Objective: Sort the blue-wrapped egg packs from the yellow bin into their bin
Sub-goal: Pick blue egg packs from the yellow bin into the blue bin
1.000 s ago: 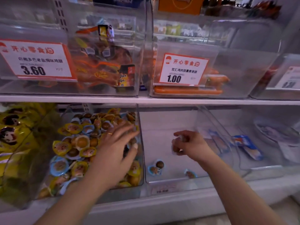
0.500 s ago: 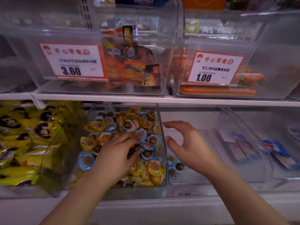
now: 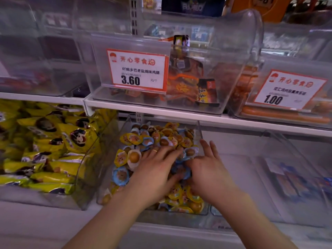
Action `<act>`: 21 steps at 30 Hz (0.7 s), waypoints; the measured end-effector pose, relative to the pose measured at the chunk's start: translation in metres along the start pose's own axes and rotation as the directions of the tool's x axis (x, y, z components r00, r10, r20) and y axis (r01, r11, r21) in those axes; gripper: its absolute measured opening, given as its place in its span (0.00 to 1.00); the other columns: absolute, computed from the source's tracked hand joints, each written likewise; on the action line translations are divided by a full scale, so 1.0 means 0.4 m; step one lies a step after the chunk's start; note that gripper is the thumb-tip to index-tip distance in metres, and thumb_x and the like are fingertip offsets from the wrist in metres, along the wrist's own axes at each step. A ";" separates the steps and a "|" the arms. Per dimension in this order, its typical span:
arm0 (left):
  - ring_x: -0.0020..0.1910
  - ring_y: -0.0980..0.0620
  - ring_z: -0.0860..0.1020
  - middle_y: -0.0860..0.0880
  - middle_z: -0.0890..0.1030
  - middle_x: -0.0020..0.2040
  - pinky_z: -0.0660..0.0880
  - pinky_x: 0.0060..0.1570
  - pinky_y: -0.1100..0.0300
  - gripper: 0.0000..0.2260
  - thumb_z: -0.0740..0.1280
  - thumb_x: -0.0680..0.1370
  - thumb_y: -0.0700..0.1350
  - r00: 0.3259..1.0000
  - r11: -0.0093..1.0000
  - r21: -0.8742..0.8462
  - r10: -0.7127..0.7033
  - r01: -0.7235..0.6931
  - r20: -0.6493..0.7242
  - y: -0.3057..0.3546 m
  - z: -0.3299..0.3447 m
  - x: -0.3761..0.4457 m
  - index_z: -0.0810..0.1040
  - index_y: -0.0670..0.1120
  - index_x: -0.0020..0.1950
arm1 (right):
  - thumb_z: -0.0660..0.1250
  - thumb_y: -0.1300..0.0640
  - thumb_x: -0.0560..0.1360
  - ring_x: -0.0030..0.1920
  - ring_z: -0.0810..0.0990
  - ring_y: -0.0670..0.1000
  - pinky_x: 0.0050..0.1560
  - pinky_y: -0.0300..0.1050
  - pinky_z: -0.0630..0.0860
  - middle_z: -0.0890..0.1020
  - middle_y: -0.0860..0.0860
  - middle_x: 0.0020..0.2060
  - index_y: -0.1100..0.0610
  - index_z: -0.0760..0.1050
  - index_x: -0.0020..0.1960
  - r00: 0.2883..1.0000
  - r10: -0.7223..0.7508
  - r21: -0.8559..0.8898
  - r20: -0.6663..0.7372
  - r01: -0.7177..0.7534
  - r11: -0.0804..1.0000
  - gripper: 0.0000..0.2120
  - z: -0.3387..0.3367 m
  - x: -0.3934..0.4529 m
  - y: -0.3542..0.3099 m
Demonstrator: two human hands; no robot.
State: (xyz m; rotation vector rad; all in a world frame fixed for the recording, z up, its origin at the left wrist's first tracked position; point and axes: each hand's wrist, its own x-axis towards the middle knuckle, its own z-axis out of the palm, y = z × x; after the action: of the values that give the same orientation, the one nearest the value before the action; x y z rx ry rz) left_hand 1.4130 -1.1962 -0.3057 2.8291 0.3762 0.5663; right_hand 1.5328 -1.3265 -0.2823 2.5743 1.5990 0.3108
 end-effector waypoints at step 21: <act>0.61 0.47 0.73 0.51 0.74 0.61 0.69 0.61 0.49 0.28 0.51 0.77 0.63 0.993 0.985 0.160 0.053 -0.070 0.105 0.006 0.029 0.025 0.73 0.52 0.70 | 0.66 0.54 0.78 0.30 0.75 0.43 0.30 0.35 0.68 0.76 0.39 0.29 0.49 0.76 0.47 0.913 0.334 0.794 -0.234 -0.018 0.607 0.02 -0.054 -0.077 0.055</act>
State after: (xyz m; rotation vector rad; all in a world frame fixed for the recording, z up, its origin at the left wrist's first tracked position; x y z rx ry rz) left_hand 1.4270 -1.1977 -0.3123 3.0222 0.3316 0.4198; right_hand 1.5343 -1.3644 -0.2610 3.5447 1.9093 0.0990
